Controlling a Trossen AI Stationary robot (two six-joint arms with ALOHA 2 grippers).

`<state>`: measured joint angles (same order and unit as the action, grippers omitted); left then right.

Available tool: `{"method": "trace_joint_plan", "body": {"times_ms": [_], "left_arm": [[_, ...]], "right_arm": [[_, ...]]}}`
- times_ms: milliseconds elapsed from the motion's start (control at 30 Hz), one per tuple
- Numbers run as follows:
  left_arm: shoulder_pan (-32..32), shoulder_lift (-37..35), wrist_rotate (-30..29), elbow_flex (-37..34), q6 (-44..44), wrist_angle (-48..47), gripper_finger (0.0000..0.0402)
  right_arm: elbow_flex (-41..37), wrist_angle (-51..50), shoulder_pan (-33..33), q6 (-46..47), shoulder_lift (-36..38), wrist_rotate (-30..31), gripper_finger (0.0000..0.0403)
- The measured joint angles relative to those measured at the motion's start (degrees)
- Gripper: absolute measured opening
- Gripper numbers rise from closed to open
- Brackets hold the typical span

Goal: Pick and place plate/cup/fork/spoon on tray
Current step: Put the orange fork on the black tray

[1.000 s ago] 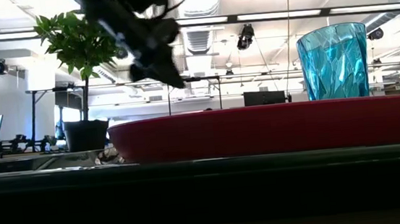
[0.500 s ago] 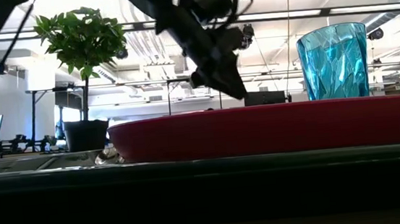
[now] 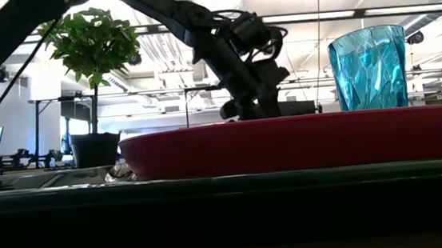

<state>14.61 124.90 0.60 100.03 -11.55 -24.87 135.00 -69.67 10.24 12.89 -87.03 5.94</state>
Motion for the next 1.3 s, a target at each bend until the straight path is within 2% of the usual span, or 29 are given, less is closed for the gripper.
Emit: {"method": "trace_joint_plan", "body": {"times_ms": [267, 467, 633, 833, 1300], "left_arm": [[1.6, 4.95, 1.1, 4.51, 0.05, 0.22, 0.0132], [1.92, 7.69, 5.42, 5.73, 1.79, -0.45, 0.0134], [2.24, 8.81, 5.42, 6.57, 3.26, -0.68, 0.0164], [2.55, 8.37, 2.23, 7.59, 4.06, -0.88, 0.0203], [3.7, 10.11, 2.99, 8.95, 2.89, -0.65, 0.0207]], "right_arm": [[-0.02, -0.01, 0.0, -0.81, -0.54, -0.6, 0.0022], [-0.02, 0.49, 0.0, -0.03, -1.06, -1.18, 0.0022], [-0.02, 2.82, 0.0, -0.05, -1.82, -3.17, 0.0022], [-0.02, 2.93, 0.0, 0.15, -2.58, -3.4, 0.0022], [-0.02, 5.63, 0.0, 0.17, -2.55, -3.59, 0.0022]]}}
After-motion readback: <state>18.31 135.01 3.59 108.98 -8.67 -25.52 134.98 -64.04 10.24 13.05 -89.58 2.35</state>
